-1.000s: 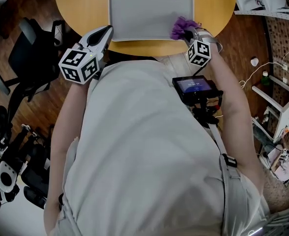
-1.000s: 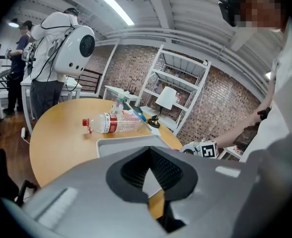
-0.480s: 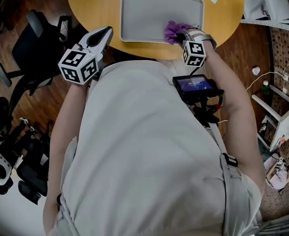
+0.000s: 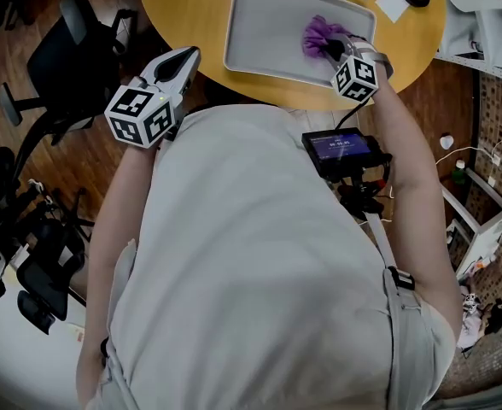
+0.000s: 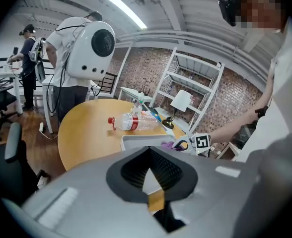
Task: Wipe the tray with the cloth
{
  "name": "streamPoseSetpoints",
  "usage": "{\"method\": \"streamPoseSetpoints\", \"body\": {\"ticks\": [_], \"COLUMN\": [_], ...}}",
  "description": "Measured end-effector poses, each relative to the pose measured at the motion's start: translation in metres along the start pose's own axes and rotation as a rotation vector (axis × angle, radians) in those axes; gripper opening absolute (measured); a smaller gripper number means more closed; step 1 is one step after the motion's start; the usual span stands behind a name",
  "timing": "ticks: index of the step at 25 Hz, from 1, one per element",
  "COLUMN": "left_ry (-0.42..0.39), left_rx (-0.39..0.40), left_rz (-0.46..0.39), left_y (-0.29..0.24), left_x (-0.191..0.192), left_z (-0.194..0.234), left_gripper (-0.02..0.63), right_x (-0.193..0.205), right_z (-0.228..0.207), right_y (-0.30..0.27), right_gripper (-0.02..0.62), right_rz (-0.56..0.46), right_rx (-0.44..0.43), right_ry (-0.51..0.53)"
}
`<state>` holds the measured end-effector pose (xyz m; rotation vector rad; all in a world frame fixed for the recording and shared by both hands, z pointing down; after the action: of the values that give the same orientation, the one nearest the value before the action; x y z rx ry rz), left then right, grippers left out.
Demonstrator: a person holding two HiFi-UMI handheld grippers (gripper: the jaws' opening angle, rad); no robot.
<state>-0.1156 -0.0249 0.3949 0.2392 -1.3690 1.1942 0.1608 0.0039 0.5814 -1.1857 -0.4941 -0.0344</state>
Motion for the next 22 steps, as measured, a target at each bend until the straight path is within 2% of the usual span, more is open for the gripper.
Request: {"method": "streamPoseSetpoints", "body": {"ticks": [4,6,9,12,16,19,22], "left_ry": [0.021,0.035,0.06,0.082,0.1,0.109,0.128], "left_rx": [-0.029,-0.055,-0.094,-0.124,-0.136,-0.146,-0.163], "left_rz": [0.006,0.001,-0.01,-0.017,-0.021,-0.028,-0.042], "left_y": [-0.002,0.008,0.03,0.043,0.043,0.05,0.054], "left_x": [0.007,0.011,0.022,0.029,0.03,0.031,0.033], "left_z": [0.015,0.022,0.037,0.043,0.04,0.039,0.044], "left_gripper": [0.0,0.0,0.0,0.0,0.0,0.0,0.0], "right_x": [0.003,0.003,-0.008,-0.02,-0.043,-0.062,-0.066], "right_z": [-0.05,-0.07,-0.083,-0.082,-0.089,-0.095,-0.099], "right_y": [-0.022,-0.029,-0.039,-0.04,-0.048,-0.053,-0.053], "right_gripper": [0.067,0.067,0.066,0.063,0.061,0.058,0.057], "right_rz": [0.014,0.042,0.09,0.112,0.065,0.069,0.092], "right_rx": [0.072,0.121,0.167,0.167,0.141,0.109,0.082], "right_ry": [-0.059,-0.042,0.038,0.095,0.081,0.046,-0.034]}}
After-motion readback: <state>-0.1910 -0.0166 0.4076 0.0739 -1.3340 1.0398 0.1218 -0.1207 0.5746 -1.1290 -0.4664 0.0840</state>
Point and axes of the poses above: the fingertips, and each gripper's own axes: y backward along the fingers, z to its left, x out of its underside, the point moved 1 cm from there along y, backward along the fingers, and after that the axes turned 8 degrees about -y, right-handed, at the moved point
